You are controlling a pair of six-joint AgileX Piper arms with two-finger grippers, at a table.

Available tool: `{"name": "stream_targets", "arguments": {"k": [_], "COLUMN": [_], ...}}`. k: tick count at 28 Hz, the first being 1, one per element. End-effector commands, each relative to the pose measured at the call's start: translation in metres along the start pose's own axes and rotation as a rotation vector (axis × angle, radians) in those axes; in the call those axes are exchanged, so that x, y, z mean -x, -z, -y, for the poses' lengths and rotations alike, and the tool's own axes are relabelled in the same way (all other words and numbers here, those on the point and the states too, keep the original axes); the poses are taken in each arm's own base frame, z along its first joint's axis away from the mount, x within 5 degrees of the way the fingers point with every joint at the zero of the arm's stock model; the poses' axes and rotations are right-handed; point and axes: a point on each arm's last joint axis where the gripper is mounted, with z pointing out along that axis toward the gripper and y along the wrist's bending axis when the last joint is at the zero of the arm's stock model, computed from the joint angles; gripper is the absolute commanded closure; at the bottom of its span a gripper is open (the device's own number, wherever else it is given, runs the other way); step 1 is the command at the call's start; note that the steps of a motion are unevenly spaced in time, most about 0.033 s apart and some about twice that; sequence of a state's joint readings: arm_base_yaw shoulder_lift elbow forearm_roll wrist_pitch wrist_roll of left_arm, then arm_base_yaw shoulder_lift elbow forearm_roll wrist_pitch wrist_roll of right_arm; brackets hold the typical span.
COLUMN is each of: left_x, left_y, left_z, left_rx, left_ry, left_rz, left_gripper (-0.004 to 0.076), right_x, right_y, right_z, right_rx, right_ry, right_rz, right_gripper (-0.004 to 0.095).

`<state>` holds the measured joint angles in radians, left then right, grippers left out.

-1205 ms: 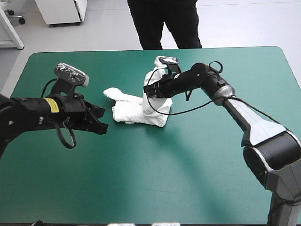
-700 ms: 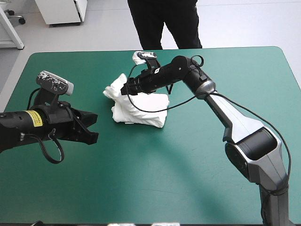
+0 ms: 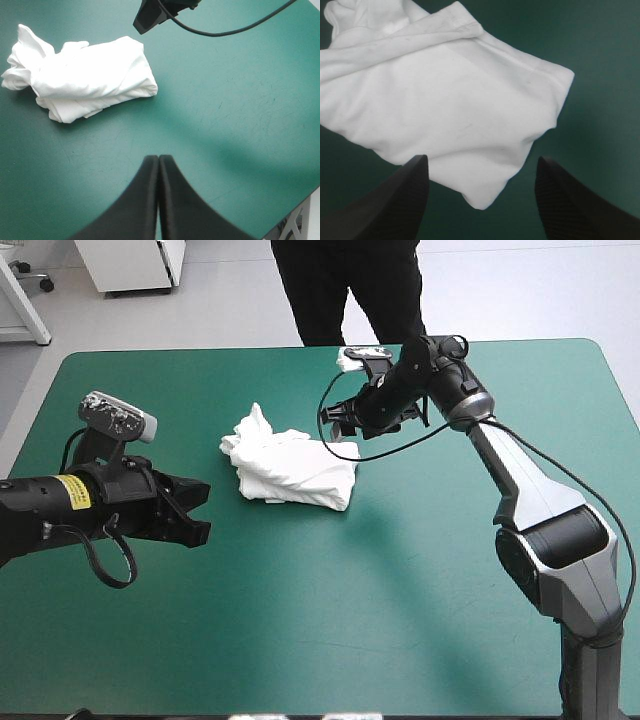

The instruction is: Fold the cloth

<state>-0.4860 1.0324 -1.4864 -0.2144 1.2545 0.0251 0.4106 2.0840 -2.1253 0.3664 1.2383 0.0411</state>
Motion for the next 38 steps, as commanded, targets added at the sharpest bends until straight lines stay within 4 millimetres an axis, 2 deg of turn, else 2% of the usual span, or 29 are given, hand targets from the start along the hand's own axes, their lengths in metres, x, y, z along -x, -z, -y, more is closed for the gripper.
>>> {"name": "stream_targets", "arguments": {"k": [1, 3, 6, 14, 22, 25, 28, 29, 34, 38], "left_x": [0.000, 0.000, 0.000, 0.000, -0.001, -0.001, -0.001, -0.001, -0.001, -0.001], "left_y": [0.008, 0.008, 0.008, 0.008, 0.008, 0.008, 0.008, 0.008, 0.008, 0.008], "left_z": [0.004, 0.004, 0.004, 0.003, 0.002, 0.002, 0.002, 0.002, 0.002, 0.002], "left_rx": [-0.021, -0.021, -0.020, -0.011, -0.006, -0.004, -0.003, -0.003, -0.003, -0.003], "left_ry": [0.006, 0.006, 0.005, 0.003, 0.001, 0.000, 0.000, 0.000, 0.000, 0.000], "left_rz": [0.007, 0.007, 0.007, 0.005, -0.001, -0.002, -0.002, -0.002, -0.002, -0.002], "left_gripper": [0.0733, 0.0733, 0.0733, 0.0733, 0.0733, 0.0733, 0.0733, 0.0733, 0.0733, 0.0733], "right_x": [-0.003, -0.011, -0.015, -0.013, -0.025, -0.033, -0.038, -0.038, -0.039, -0.035], "right_y": [0.019, -0.006, -0.028, -0.064, -0.105, -0.118, -0.124, -0.125, -0.117, -0.097], "right_z": [0.000, 0.009, 0.012, 0.013, 0.021, 0.019, 0.016, 0.014, 0.012, 0.017], "right_rx": [0.009, 0.020, 0.076, 0.186, 0.151, 0.146, 0.132, 0.127, 0.108, 0.000], "right_ry": [-0.010, -0.037, -0.056, -0.125, -0.129, -0.132, -0.106, -0.097, -0.073, -0.027], "right_rz": [0.017, -0.056, -0.079, -0.078, -0.183, -0.244, -0.278, -0.281, -0.297, -0.265], "right_gripper": [0.0326, 0.0312, 0.0312, 0.0314, 0.0339, 0.0516, 0.0862, 0.0921, 0.0925, 0.0925]}}
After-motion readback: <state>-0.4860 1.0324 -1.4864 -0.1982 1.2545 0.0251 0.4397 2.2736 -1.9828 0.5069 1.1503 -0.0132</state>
